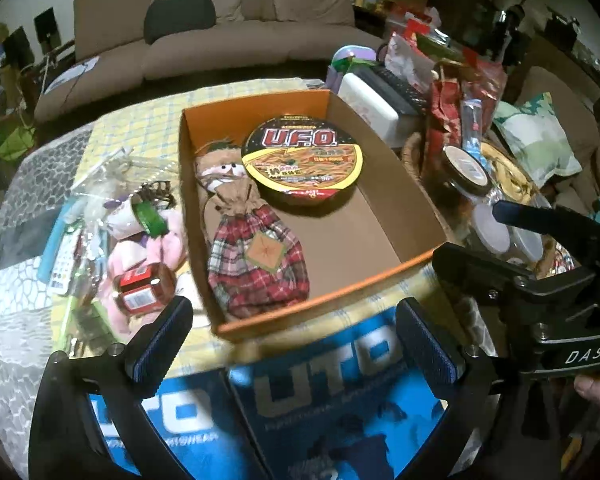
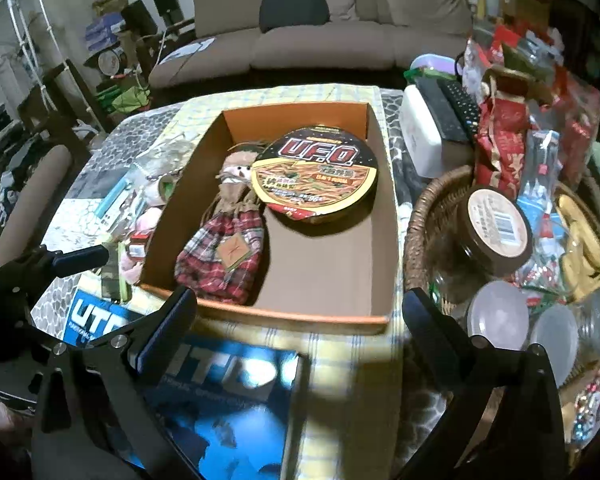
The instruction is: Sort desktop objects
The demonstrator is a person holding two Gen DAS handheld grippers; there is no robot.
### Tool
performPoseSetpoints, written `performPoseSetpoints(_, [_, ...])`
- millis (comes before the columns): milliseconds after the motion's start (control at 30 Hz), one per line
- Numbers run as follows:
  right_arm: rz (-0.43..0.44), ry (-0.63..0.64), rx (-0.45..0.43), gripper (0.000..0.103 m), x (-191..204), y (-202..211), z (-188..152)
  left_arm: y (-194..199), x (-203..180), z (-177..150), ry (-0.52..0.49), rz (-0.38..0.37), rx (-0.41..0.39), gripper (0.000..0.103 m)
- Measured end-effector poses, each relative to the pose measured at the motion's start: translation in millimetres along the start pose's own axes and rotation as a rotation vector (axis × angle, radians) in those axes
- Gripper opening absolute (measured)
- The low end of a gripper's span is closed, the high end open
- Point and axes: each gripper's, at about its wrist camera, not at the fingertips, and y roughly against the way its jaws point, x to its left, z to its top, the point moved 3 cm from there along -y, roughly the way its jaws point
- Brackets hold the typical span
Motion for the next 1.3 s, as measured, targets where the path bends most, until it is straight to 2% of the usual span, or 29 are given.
performPoseSetpoints(300, [0.007, 0.023, -0.043, 0.103, 32, 39, -14, 40, 11, -21, 0.001, 0.031, -0.040, 0.103])
performPoseSetpoints(367, [0.052, 0.024, -0.055, 0.103, 44, 49, -16, 51, 25, -29, 0.015, 0.007, -0.043, 0.103])
performPoseSetpoints(567, [0.177, 0.059, -0.105, 0.103, 89, 73, -17, 88, 104, -54, 0.076, 0.042, -0.112, 0.103])
performPoseSetpoints(700, [0.332, 0.060, -0.129, 0.103, 126, 75, -13, 98, 174, -66, 0.179, 0.100, -0.124, 0.103])
performPoseSetpoints(833, [0.373, 0.073, -0.127, 0.103, 161, 57, -5, 97, 231, -77, 0.275, 0.116, -0.131, 0.103])
performPoseSetpoints(1000, [0.398, 0.042, -0.092, 0.103, 190, 15, 0, 74, 265, -90, 0.320, 0.128, -0.127, 0.103])
performPoseSetpoints(1300, [0.383, 0.022, -0.022, 0.103, 225, -60, 14, 17, 309, -101, 0.503, 0.014, -0.115, 0.103])
